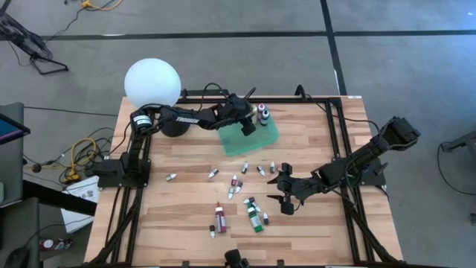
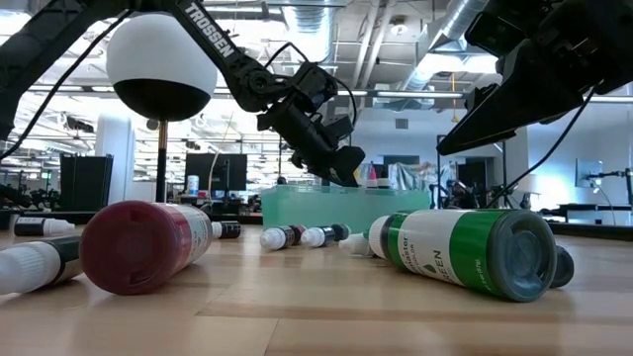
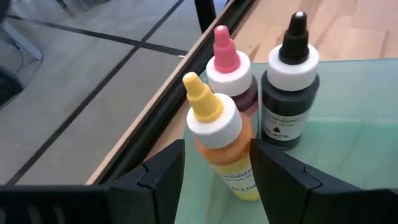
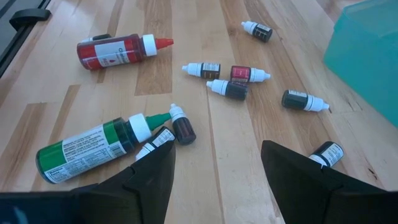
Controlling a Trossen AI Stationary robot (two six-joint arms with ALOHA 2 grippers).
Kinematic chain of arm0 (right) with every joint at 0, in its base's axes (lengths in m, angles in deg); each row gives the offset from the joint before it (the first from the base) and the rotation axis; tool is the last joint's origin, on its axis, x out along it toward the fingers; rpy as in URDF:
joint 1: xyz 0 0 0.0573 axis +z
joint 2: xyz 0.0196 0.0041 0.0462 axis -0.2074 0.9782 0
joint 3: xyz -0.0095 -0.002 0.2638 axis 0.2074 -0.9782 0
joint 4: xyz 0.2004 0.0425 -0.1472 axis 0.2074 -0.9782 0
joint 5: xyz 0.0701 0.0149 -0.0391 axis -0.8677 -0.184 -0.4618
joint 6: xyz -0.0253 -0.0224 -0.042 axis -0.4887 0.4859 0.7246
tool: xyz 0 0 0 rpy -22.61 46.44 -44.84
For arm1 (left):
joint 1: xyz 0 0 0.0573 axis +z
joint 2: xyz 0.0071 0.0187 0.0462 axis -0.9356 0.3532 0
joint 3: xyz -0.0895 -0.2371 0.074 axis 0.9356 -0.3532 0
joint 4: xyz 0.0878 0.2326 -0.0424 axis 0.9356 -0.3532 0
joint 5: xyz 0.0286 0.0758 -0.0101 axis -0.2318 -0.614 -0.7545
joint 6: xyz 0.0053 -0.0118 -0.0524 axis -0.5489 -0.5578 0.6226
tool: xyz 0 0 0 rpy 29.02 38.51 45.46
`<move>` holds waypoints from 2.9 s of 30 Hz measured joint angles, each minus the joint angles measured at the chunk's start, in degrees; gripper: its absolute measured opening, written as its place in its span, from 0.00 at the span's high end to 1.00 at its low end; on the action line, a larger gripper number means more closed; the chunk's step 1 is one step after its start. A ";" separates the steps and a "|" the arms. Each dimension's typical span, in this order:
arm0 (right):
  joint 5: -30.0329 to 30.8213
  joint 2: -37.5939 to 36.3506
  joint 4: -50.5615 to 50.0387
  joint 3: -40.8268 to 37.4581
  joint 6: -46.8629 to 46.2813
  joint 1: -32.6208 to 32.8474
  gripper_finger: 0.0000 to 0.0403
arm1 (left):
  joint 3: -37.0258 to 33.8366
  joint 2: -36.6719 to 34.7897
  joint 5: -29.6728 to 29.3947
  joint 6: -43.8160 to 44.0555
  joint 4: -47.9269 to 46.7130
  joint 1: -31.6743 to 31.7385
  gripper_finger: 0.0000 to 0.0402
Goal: Pick & Place food coloring
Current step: Put the yellow food coloring bottle into the green bin
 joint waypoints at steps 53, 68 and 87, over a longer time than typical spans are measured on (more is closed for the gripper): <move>0.02 0.00 0.04 0.00 -0.01 0.00 0.43 | 0.00 0.02 -0.90 -2.10 -1.81 0.00 0.56; 0.02 0.00 0.02 0.00 -0.01 0.00 0.43 | 0.00 0.04 -3.31 -1.47 -1.80 -0.02 0.56; 0.02 0.00 -0.02 0.00 -0.01 -0.01 0.43 | 0.00 0.07 -2.06 -0.36 -1.85 -0.15 0.56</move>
